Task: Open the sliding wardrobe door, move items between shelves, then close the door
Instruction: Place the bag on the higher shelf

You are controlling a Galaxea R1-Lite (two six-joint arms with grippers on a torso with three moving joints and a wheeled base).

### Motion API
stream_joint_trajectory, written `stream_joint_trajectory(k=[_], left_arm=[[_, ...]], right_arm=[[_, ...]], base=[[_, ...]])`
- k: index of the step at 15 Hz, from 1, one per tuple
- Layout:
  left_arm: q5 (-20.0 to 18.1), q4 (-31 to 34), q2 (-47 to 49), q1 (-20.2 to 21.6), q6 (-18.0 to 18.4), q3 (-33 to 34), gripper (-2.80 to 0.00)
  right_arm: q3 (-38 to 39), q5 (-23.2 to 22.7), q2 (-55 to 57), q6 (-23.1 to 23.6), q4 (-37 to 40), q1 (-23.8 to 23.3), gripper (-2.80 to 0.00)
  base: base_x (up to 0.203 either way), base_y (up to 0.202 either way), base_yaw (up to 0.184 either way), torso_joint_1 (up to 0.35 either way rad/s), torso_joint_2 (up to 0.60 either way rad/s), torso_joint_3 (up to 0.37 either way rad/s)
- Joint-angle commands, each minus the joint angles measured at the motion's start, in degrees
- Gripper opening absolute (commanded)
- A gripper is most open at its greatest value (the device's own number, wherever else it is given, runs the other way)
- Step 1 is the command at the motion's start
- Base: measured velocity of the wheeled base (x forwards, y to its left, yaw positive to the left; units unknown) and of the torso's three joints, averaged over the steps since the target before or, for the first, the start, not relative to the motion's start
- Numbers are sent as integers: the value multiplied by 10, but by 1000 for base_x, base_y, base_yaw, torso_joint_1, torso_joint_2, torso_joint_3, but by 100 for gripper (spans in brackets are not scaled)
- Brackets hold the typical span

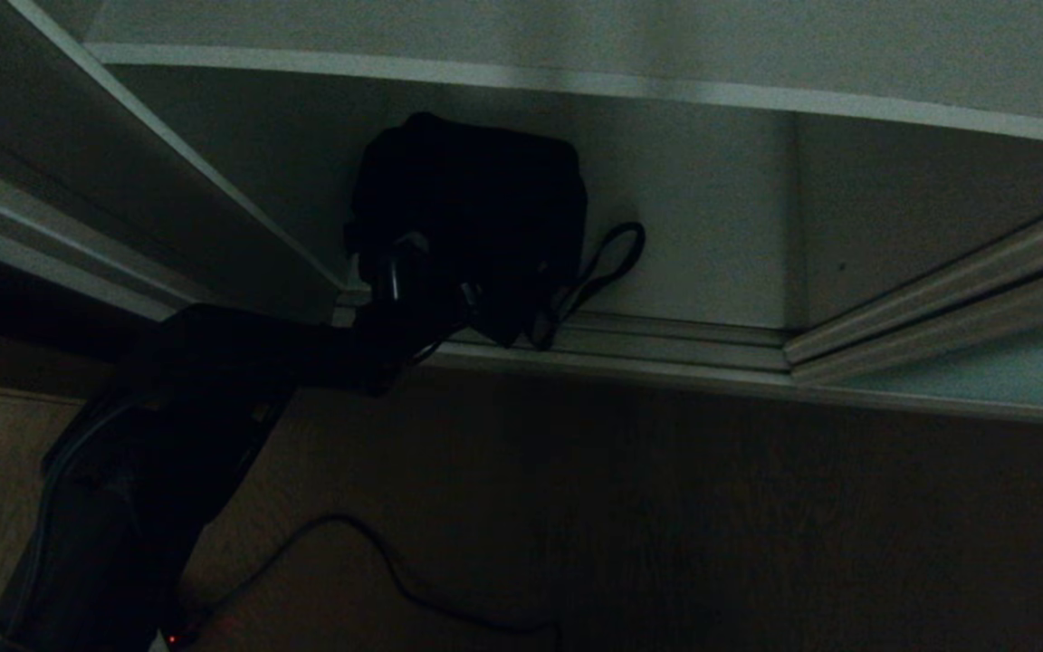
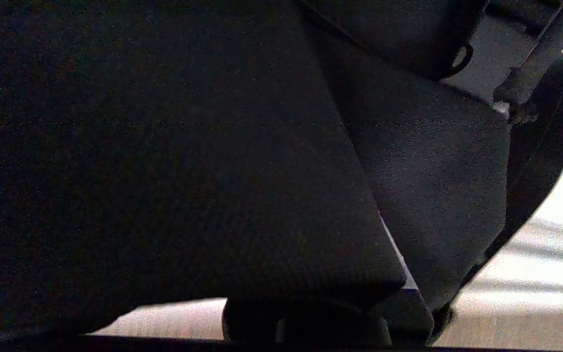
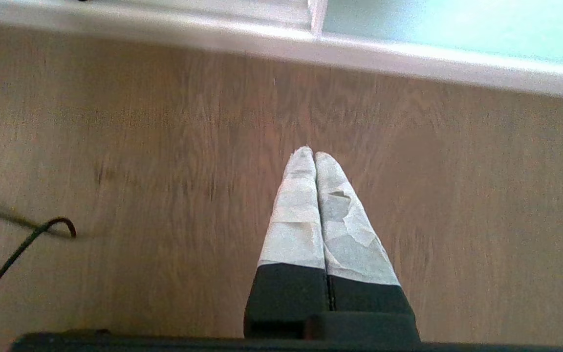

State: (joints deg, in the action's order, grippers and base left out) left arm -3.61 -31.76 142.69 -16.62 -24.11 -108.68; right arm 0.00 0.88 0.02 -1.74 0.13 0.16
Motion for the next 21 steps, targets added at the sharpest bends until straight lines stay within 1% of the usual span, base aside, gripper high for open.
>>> stream_joint_trajectory(k=[1, 2, 5, 8, 10, 12, 16, 18, 20, 21], left_arm=[[1, -1, 1, 0, -1, -3, -280], [1, -2, 4, 0, -1, -3, -280], [10, -2, 5, 0, -1, -5, -280], [10, 5, 4, -3, -1, -4, -280], [28, 4, 3, -4, -1, -3, -280], [36, 5, -4, -9, 3, 3, -280], [56, 9, -64, -22, 4, 53, -280], [63, 23, -112, -30, 4, 93, -280], [82, 31, -154, -45, 4, 143, -280], [102, 33, -172, -56, 5, 164, -280]], right_arm=[[0, 0, -2, 0, 0, 0, -280], [0, 0, -2, 0, 0, 0, -280], [0, 0, -2, 0, 0, 0, -280], [1, 0, -2, 0, 0, 0, -280], [0, 0, -2, 0, 0, 0, -280], [1, 0, -2, 0, 0, 0, -280], [0, 0, -2, 0, 0, 0, -280], [0, 0, -2, 0, 0, 0, -280], [0, 0, -2, 0, 0, 0, -280], [0, 0, -2, 0, 0, 0, -280]], base=[[-194, 0, -2, 1, 0, -2], [-183, 0, 0, 2, 2, 2], [0, 0, 0, 0, 0, 0], [0, 0, 0, 0, 0, 0], [0, 0, 0, 0, 0, 0], [0, 0, 0, 0, 0, 0], [0, 0, 0, 0, 0, 0], [0, 0, 0, 0, 0, 0], [0, 0, 0, 0, 0, 0], [0, 0, 0, 0, 0, 0]])
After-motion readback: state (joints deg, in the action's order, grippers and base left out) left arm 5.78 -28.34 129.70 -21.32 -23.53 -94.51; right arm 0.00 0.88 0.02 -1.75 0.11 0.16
